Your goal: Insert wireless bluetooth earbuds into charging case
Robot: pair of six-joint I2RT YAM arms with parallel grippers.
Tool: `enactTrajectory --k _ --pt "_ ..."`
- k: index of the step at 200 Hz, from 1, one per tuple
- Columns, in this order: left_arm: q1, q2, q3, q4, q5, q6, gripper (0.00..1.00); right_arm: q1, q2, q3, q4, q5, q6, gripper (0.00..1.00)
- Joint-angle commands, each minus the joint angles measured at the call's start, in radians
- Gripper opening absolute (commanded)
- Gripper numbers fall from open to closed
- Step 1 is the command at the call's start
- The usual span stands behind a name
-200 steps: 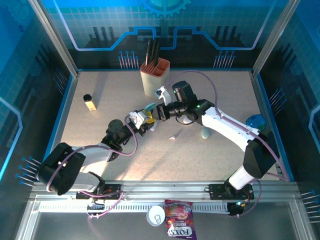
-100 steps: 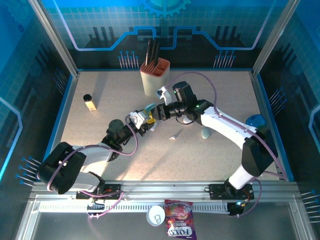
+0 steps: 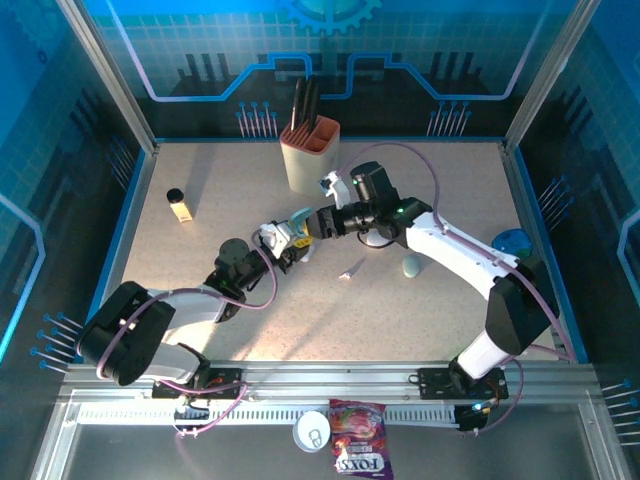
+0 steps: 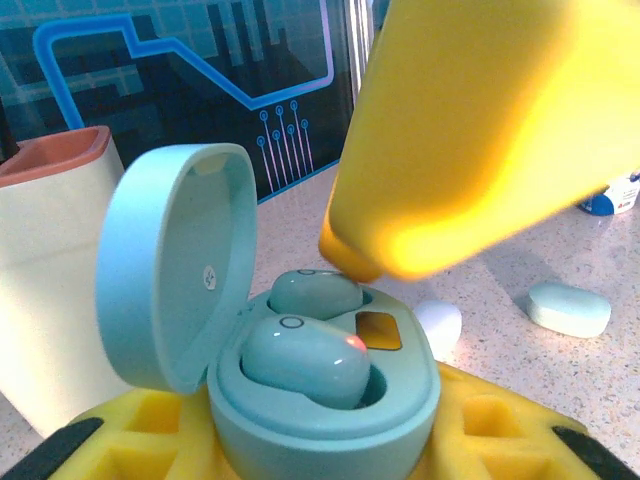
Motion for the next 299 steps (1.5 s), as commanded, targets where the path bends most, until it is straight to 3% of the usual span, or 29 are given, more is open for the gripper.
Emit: enactTrajectory --k 1,34,75,107,139,202,214,225,247,274,299 --pt "-0.007 0.011 0.029 0.084 0.035 0.002 0.3 -0.034 -0.065 -0.042 0.0 -0.001 -0.042 0.45" --pt "-0.004 0.001 0.039 -0.014 0.073 0.06 0.3 -0.055 -0.136 -0.066 -0.006 -0.002 -0.084 0.41" --pt "-0.004 -0.022 0.046 -0.123 0.141 0.109 0.3 -0.058 -0.123 0.007 -0.046 0.021 -0.106 0.26" --pt "-0.004 -0.065 0.056 -0.204 0.188 0.122 0.3 -0.045 -0.034 0.092 -0.104 0.031 -0.116 0.25" --pt "-0.004 -0.078 0.059 -0.183 0.19 0.079 0.31 -0.009 0.052 0.174 -0.212 0.096 -0.153 0.25" --pt "-0.004 -0.069 0.044 -0.073 0.117 -0.014 0.29 0.01 -0.025 0.105 -0.239 0.145 -0.168 0.26" --pt "-0.004 -0.06 0.038 -0.03 0.118 -0.041 0.29 0.006 -0.056 0.077 -0.217 0.151 -0.145 0.3" --pt "-0.004 -0.048 0.036 0.007 0.14 -0.068 0.29 -0.011 -0.084 0.045 -0.179 0.132 -0.086 0.4" --pt "-0.006 -0.027 0.038 0.076 0.186 -0.127 0.29 -0.071 -0.132 -0.062 -0.029 -0.034 0.065 0.54" --pt "-0.005 0.005 0.036 0.154 0.213 -0.162 0.29 -0.119 -0.165 -0.194 0.216 -0.224 0.271 0.62" --pt "-0.006 0.032 0.04 0.192 0.228 -0.171 0.29 -0.144 -0.149 -0.28 0.436 -0.324 0.438 0.64"
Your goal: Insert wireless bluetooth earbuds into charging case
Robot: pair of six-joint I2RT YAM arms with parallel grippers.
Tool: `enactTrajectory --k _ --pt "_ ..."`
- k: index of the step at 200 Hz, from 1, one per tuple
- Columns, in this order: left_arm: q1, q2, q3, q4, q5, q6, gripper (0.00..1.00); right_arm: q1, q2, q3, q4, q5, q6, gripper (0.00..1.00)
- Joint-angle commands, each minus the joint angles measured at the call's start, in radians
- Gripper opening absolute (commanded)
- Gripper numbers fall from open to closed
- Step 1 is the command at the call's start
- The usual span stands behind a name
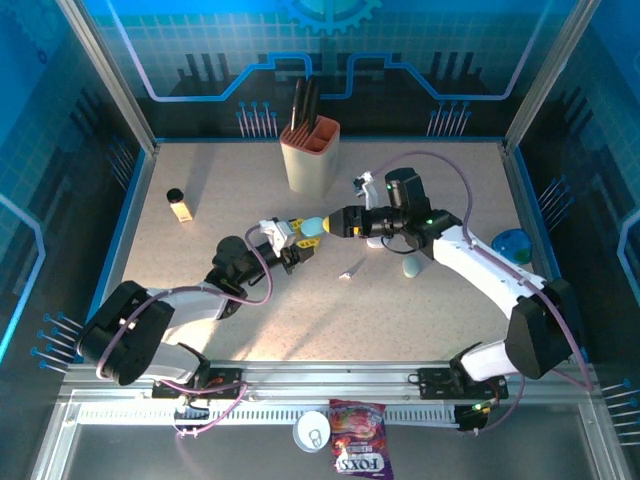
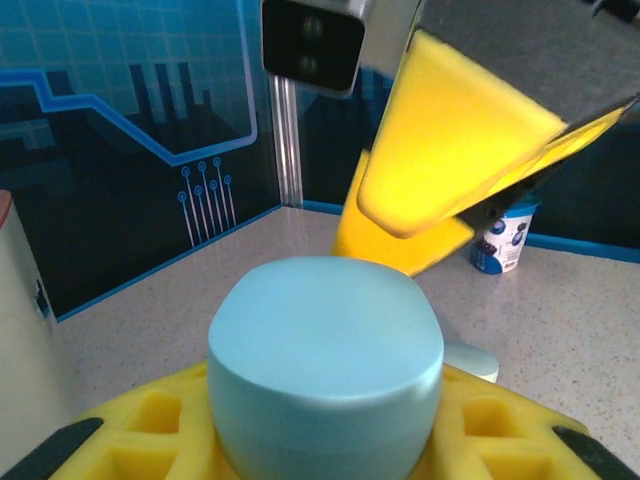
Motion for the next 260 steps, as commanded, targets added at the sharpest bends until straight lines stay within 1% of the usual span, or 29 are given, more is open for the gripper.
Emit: enactTrajectory --k 1,20,48,57,69,92,107,125,133,146,165,189,201,231,242,260 --pt "-0.006 0.025 0.009 0.116 0.049 -0.039 0.29 -0.02 0.007 -0.064 0.287 -0.179 0.232 0.64" --pt "-0.006 0.037 0.014 0.139 0.064 -0.05 0.28 -0.018 0.039 -0.086 0.384 -0.216 0.305 0.63" --pt "-0.006 0.056 0.016 0.141 0.063 -0.042 0.28 -0.009 0.079 -0.11 0.518 -0.239 0.393 0.57" --pt "-0.005 0.062 0.013 0.146 0.055 -0.04 0.28 -0.004 0.091 -0.112 0.543 -0.251 0.412 0.53" --pt "-0.006 0.072 0.011 0.154 0.04 -0.043 0.27 0.002 0.107 -0.113 0.582 -0.262 0.438 0.49" --pt "-0.006 0.099 0.015 0.157 0.003 -0.035 0.27 0.005 0.126 -0.123 0.661 -0.271 0.491 0.38" --pt "-0.006 0.117 0.009 0.169 -0.036 -0.031 0.28 0.005 0.127 -0.116 0.635 -0.269 0.476 0.38" --pt "-0.005 0.133 0.003 0.206 -0.051 -0.034 0.28 0.006 0.125 -0.107 0.569 -0.261 0.434 0.39" --pt "-0.005 0.136 0.005 0.206 -0.051 -0.034 0.28 0.005 0.125 -0.107 0.568 -0.26 0.433 0.36" --pt "-0.005 0.14 0.009 0.195 -0.051 -0.03 0.28 0.004 0.124 -0.107 0.563 -0.256 0.429 0.27" --pt "-0.004 0.143 0.009 0.194 -0.055 -0.028 0.3 0.001 0.125 -0.098 0.54 -0.246 0.415 0.25" --pt "-0.004 0.141 0.011 0.172 -0.061 -0.028 0.38 -0.013 0.124 -0.094 0.503 -0.215 0.393 0.22" --pt "-0.004 0.138 0.014 0.145 -0.06 -0.021 0.5 -0.023 0.124 -0.094 0.479 -0.193 0.383 0.21" --pt "-0.004 0.113 0.0 0.082 -0.063 0.004 0.68 -0.048 0.133 -0.085 0.395 -0.135 0.32 0.21" --pt "-0.004 0.097 -0.01 0.062 -0.071 0.008 0.75 -0.06 0.144 -0.079 0.324 -0.09 0.269 0.21" --pt "-0.002 0.066 -0.026 0.023 -0.089 -0.008 0.8 -0.078 0.175 -0.065 0.214 0.04 0.173 0.2"
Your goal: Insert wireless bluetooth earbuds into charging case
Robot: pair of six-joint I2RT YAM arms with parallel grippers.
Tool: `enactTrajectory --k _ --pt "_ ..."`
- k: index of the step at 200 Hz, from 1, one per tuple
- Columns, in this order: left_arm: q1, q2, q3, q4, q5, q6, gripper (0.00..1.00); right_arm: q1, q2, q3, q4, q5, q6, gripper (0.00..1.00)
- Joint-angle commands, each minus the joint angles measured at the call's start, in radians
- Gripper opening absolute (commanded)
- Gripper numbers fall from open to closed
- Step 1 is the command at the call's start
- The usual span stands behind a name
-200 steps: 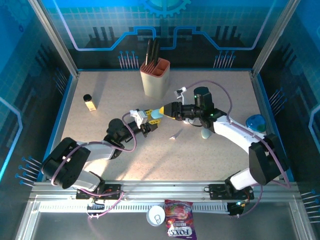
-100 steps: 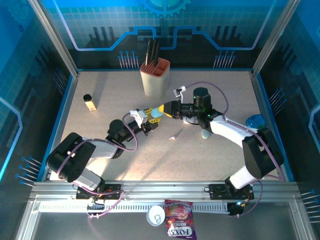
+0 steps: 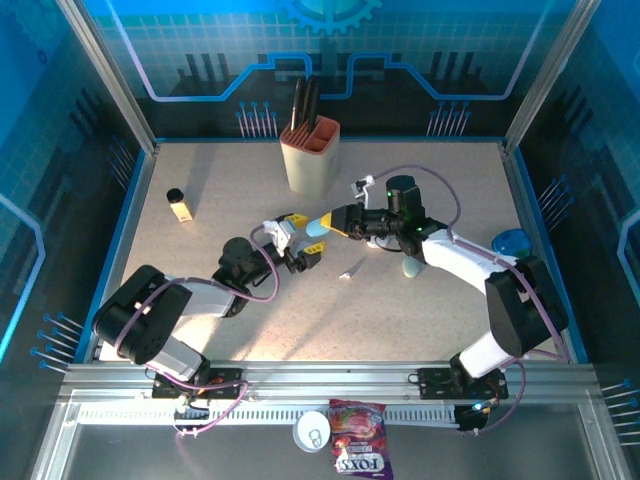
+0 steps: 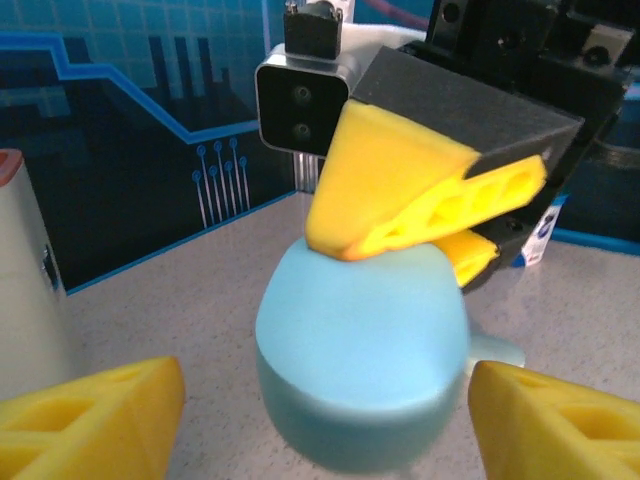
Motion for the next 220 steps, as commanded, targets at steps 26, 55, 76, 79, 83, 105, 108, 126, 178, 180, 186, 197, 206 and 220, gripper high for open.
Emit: enactTrajectory --k 26,55,76,79,83,105,108,126,178,180,186,197,206,220 --pt "0.007 -0.103 -0.028 -0.164 -0.044 -0.007 0.88 -0.04 0.113 0.083 -0.274 0.335 -0.249 0.19" --pt "0.007 -0.164 -0.016 -0.317 -0.115 -0.026 0.97 -0.045 0.208 0.128 -0.311 0.417 -0.307 0.19" --pt "0.006 -0.196 0.022 -0.487 -0.188 -0.035 0.99 -0.052 0.273 0.153 -0.312 0.417 -0.317 0.2" --pt "0.007 -0.199 0.027 -0.513 -0.2 -0.036 0.99 -0.052 0.281 0.154 -0.31 0.418 -0.318 0.19" --pt "0.007 -0.202 0.036 -0.543 -0.217 -0.037 0.99 -0.053 0.289 0.156 -0.307 0.422 -0.32 0.19" --pt "0.006 -0.209 0.098 -0.72 -0.298 -0.067 0.99 -0.053 0.316 0.154 -0.303 0.453 -0.334 0.2" --pt "0.006 -0.208 0.109 -0.743 -0.313 -0.074 0.99 -0.054 0.319 0.154 -0.303 0.456 -0.336 0.21" --pt "0.007 -0.187 0.167 -0.868 -0.341 -0.09 0.99 -0.055 0.334 0.157 -0.312 0.458 -0.347 0.25" --pt "0.006 -0.059 0.364 -1.192 -0.378 -0.115 0.97 -0.055 0.246 0.139 -0.36 0.539 -0.422 0.54" --pt "0.005 -0.053 0.374 -1.204 -0.378 -0.115 0.97 -0.056 0.242 0.137 -0.362 0.543 -0.426 0.55" --pt "0.005 -0.036 0.403 -1.247 -0.374 -0.118 0.96 -0.055 0.219 0.135 -0.375 0.555 -0.439 0.57" --pt "0.005 0.012 0.462 -1.33 -0.379 -0.125 0.95 -0.055 0.177 0.126 -0.388 0.576 -0.462 0.6" --pt "0.005 0.049 0.512 -1.406 -0.38 -0.128 0.93 -0.055 0.141 0.113 -0.395 0.589 -0.477 0.62" --pt "-0.001 0.109 0.59 -1.512 -0.401 -0.129 0.88 -0.055 0.088 0.094 -0.405 0.596 -0.497 0.63"
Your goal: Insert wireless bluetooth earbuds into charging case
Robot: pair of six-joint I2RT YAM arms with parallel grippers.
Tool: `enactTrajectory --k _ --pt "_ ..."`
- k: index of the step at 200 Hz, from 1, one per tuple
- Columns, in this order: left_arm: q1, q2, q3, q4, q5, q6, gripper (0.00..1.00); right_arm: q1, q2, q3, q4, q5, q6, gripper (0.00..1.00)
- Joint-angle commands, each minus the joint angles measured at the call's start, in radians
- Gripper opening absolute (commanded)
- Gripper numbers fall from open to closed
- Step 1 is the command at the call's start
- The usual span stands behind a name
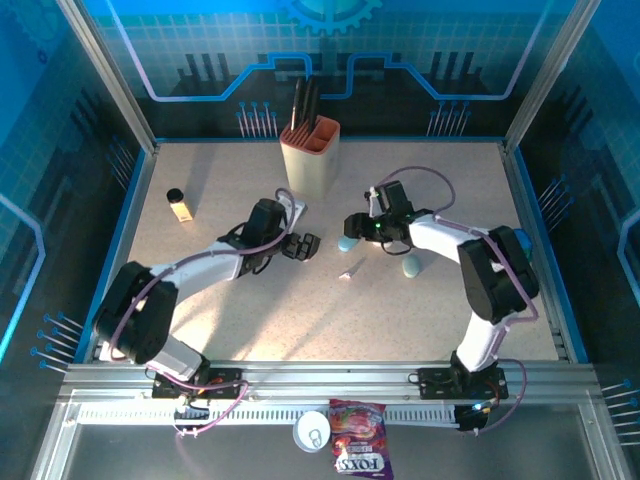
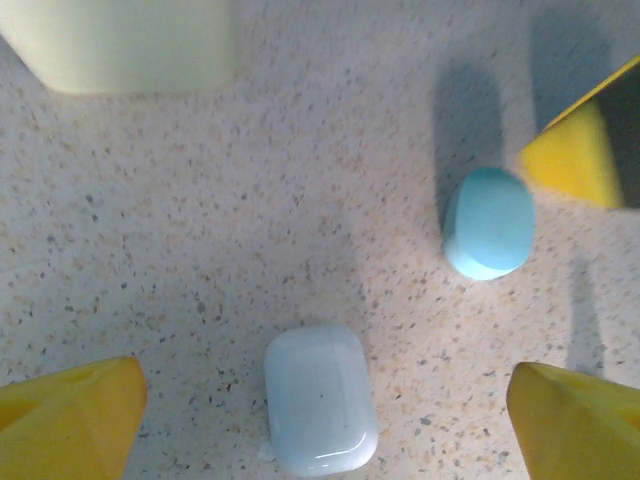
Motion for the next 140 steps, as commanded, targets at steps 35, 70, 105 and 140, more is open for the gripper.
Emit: enactTrajectory --k 35,70,105,140 --pt "-0.014 0.226 0.283 -0.48 -0.065 -0.013 0.86 -0.01 -0.209 -0.064 -0.072 0.042 -0.089 0.65" --pt "-0.015 0.359 0.445 -0.628 -0.094 -0.024 0.81 -0.01 -0.247 -0.095 -0.078 0.03 -0.093 0.65" --pt "-0.017 0.447 0.548 -0.691 -0.092 -0.051 0.77 -0.011 -0.254 -0.108 -0.078 0.027 -0.093 0.65" --pt "-0.018 0.499 0.595 -0.714 -0.052 -0.056 0.74 -0.012 -0.252 -0.111 -0.076 0.024 -0.095 0.65"
